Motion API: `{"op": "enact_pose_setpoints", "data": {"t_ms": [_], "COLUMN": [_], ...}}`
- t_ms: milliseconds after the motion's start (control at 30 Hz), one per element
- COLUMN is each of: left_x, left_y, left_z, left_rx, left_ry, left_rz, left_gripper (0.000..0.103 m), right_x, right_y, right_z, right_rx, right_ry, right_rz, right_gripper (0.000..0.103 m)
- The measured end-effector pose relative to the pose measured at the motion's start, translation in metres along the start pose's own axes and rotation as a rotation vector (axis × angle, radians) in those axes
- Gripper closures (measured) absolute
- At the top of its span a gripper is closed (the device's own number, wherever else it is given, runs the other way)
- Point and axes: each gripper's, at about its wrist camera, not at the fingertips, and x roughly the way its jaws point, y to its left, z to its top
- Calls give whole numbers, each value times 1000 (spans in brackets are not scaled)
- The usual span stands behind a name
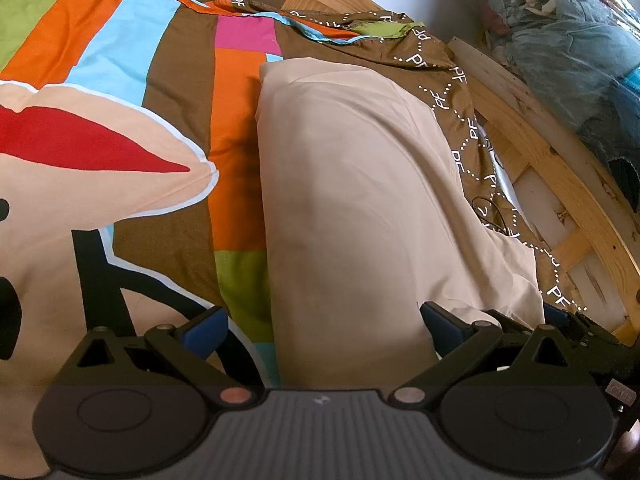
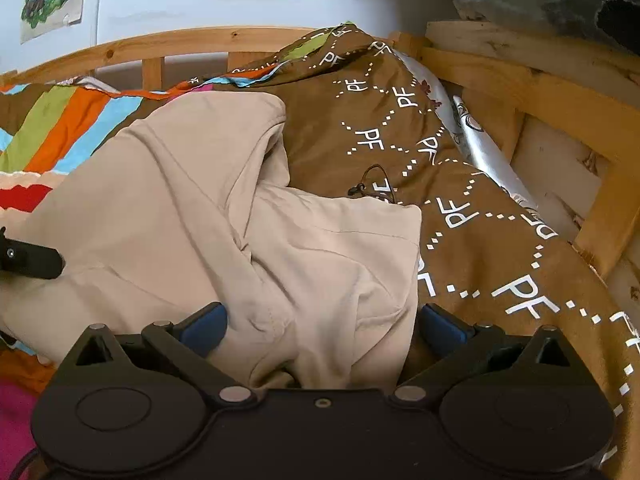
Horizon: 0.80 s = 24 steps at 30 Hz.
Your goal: Fold large clothes
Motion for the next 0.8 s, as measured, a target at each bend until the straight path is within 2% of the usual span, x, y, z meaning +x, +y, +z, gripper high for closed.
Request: {"op": "enact_pose_setpoints", "data": {"t_ms": [600, 800], "left_x": [0, -3], "left_y": [2, 5], "left_z": [3, 19], "left_rx": [-5, -18], "left_ry": [15, 32], "left_rz": [-10, -56], "left_gripper": [1, 1], "right_x": [2, 3], "right_y": [-1, 0], "right_z": [-1, 0], "right_rx": [2, 15], "right_ry": [3, 0], "right_rz": [0, 0], "right_gripper": [1, 1]}}
